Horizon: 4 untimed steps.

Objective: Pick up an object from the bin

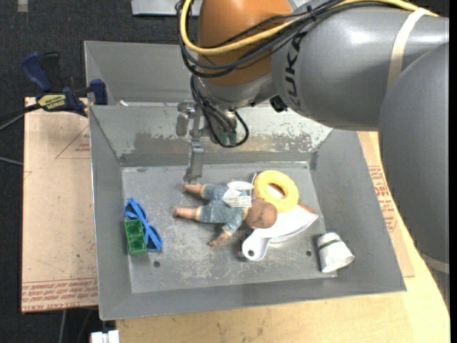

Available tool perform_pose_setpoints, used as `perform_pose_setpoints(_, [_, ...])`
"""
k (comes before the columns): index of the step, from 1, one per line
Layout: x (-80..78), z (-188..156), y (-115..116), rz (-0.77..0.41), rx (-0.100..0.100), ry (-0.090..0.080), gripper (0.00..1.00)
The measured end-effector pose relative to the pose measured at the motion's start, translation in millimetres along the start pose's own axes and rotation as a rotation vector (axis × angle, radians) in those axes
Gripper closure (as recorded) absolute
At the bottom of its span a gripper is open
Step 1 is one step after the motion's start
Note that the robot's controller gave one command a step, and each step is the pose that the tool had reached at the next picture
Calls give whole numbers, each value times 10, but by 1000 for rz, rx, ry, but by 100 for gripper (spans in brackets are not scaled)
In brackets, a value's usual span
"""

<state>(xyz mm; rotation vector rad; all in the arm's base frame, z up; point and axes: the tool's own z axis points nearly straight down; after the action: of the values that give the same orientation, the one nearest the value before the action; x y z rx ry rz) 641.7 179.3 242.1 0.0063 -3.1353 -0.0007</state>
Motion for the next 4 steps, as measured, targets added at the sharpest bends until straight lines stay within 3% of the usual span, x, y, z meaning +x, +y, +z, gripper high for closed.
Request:
perform_pose_setpoints(1, [-12, -56, -9, 2, -1, -8, 0])
perform_pose_setpoints(2, [123, 70, -114, 47, -4, -14, 0])
perform_pose_setpoints(3, [242, 527, -325, 77, -2, -9, 0])
perform_pose_setpoints(4, [34, 817, -576, -25, -5, -16, 0])
